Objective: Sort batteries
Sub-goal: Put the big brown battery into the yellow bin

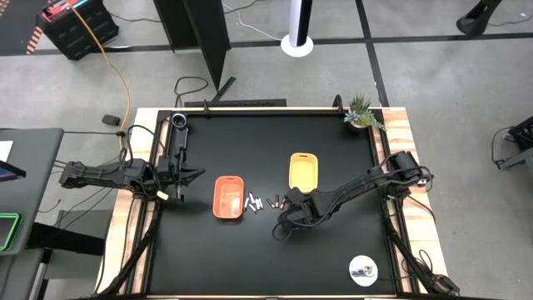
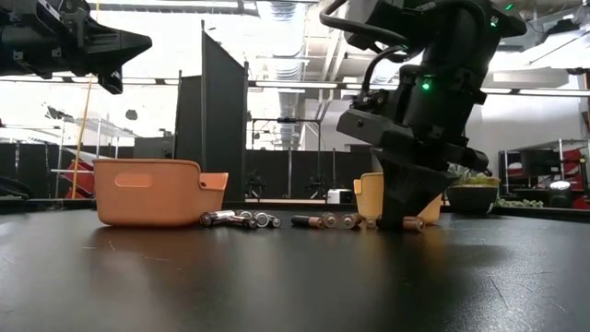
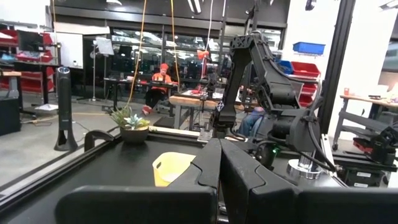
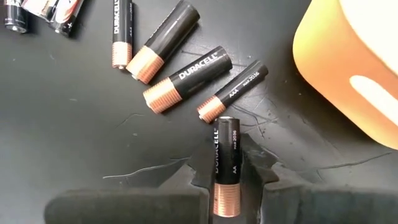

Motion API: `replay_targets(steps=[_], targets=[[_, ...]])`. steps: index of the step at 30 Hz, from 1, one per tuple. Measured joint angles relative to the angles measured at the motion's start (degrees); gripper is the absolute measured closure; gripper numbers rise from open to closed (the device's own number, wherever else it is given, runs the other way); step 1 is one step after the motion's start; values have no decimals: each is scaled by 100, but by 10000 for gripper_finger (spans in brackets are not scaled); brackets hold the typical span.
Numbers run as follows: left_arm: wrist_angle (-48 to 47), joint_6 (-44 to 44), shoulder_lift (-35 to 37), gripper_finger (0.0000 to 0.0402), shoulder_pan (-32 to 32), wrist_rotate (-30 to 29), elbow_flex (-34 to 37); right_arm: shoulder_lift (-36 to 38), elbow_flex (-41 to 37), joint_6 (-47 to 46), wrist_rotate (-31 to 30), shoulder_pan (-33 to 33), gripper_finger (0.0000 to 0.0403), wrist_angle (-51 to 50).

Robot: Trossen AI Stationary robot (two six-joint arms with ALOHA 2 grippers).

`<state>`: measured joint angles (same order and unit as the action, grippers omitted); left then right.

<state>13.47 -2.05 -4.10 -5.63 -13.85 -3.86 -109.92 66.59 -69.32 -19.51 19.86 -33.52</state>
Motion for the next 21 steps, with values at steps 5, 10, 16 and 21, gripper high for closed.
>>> replay_targets(steps=[5,10,16,21], targets=[[2,-15,0,401,0,0,0,-21,243,206,139,8,347,-310],[0,-15,0,401,-1,-1,0,-23,401,317,165,32,347,-581],[-2,-15,0,401,0,-2,0,-23,503,409,51,67,347,-682],[-2,-15,0,401,0,-2,0,-19,621,658,-15,121,347,-674]])
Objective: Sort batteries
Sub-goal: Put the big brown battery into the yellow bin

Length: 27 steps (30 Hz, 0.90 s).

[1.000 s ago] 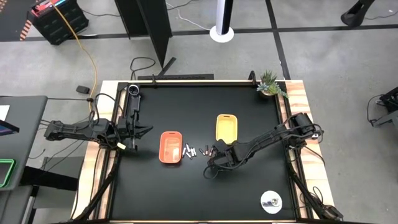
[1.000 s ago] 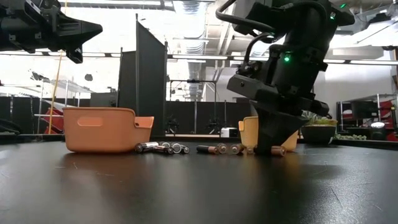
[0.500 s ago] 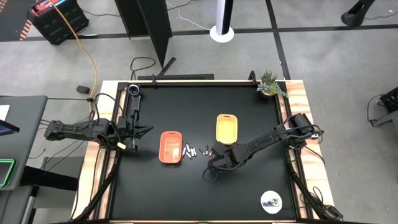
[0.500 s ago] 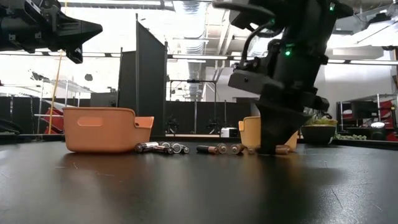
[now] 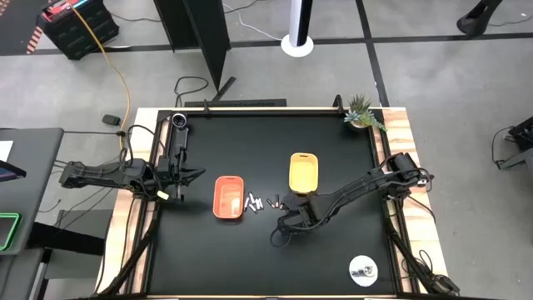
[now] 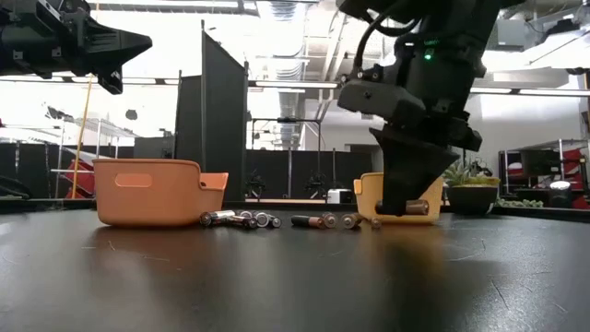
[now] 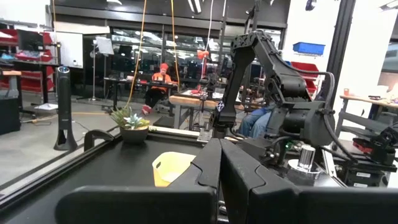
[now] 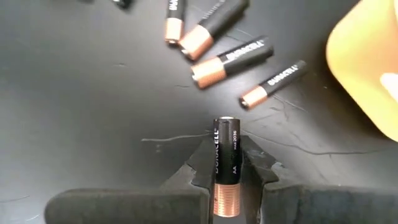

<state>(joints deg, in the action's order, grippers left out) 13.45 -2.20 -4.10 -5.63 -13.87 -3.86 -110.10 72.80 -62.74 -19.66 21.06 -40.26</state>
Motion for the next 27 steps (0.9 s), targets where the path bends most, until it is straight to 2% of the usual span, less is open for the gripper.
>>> replay_targets(steps=[27], targets=[[-11,2,0,401,-1,2,0,13,985,2153,-319,-97,347,-8]])
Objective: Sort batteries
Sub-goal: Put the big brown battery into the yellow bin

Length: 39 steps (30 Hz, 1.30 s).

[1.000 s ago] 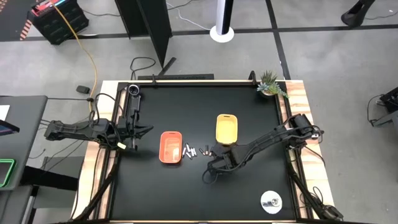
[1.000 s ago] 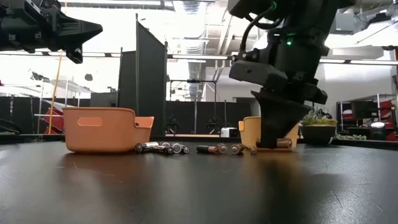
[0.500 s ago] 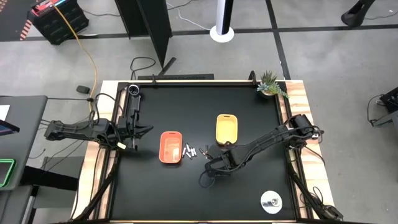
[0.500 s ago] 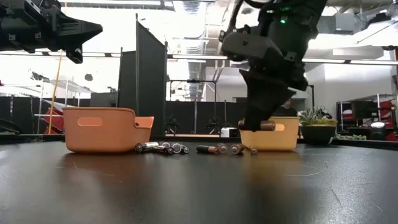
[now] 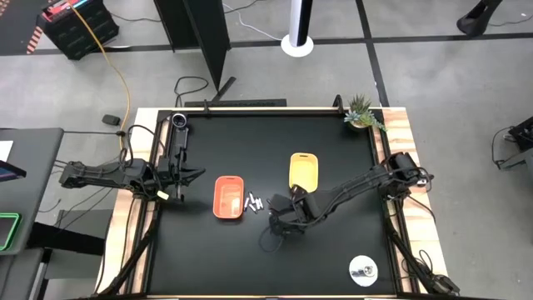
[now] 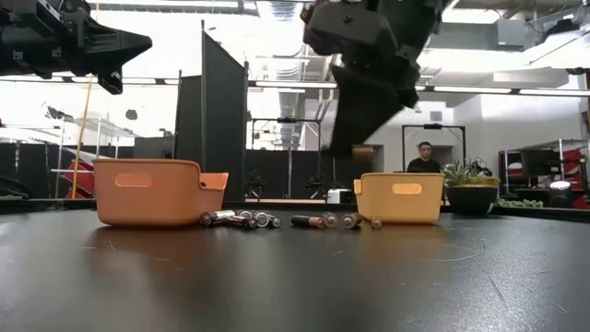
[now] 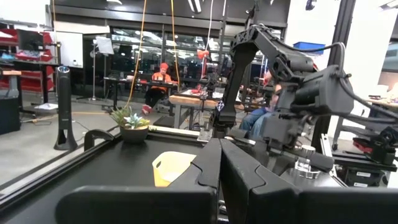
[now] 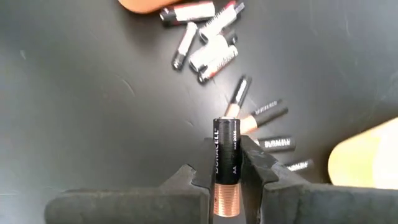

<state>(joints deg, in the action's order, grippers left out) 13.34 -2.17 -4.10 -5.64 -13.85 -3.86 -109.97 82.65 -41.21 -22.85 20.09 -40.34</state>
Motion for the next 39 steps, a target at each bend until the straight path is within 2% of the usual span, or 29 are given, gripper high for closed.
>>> replay_targets(steps=[5,9,13,19,24,29,34,39], targets=[[-32,0,0,401,0,-1,0,114,121,264,-312,-37,347,-49],[-44,0,0,401,2,-2,0,443,131,201,-790,-72,347,-312],[-57,-1,-2,401,2,0,-1,792,131,-84,-1058,-182,347,-1102],[-165,-2,-2,401,2,-2,-2,1036,-1,-295,-1095,-575,347,-2318],[-345,-65,-2,401,1,-2,-2,1049,-471,123,-807,-1040,347,-2215],[-395,-148,-2,401,1,-2,-2,1115,-1173,775,-247,-1558,347,-1396],[-642,-234,-47,401,0,-4,-2,1467,-1736,1270,123,-2022,347,-727],[-640,-308,-295,401,1,-13,-2,1831,-1943,1740,568,-2399,344,-580]])
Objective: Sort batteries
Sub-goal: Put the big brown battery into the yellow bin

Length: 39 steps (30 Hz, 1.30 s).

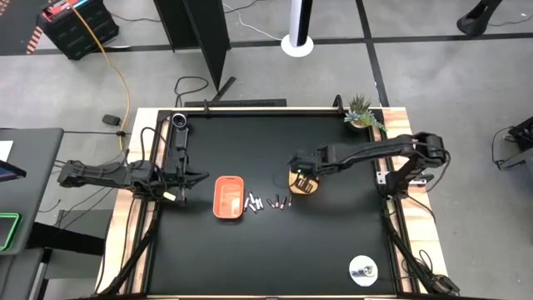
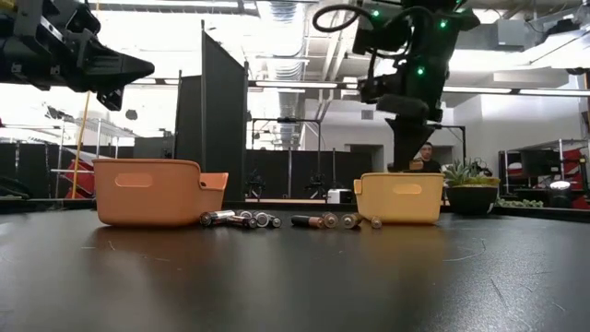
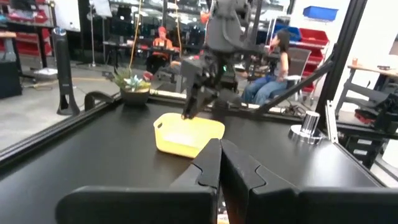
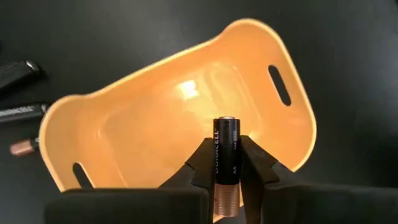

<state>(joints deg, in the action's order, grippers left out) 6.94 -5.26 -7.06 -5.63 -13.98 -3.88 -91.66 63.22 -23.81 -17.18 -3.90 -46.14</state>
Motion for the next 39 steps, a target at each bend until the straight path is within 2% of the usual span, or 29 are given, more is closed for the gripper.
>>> replay_targets(steps=[6,14,17,21,27,39], targets=[[48,0,-637,401,1,-87,-84,98,-50,347,458,-237,312,172],[61,38,-2005,401,-2,-185,-670,114,-55,607,490,-269,187,310],[57,146,-2473,401,-3,-182,-877,218,-54,668,488,-266,154,451],[76,249,-2989,401,-52,-172,-1140,258,-54,850,482,-35,146,752],[188,308,-3442,401,-89,-166,-1354,238,-54,1328,488,696,147,1264],[378,313,-3617,401,-89,-157,-1384,124,-54,1947,409,1994,148,1929]])
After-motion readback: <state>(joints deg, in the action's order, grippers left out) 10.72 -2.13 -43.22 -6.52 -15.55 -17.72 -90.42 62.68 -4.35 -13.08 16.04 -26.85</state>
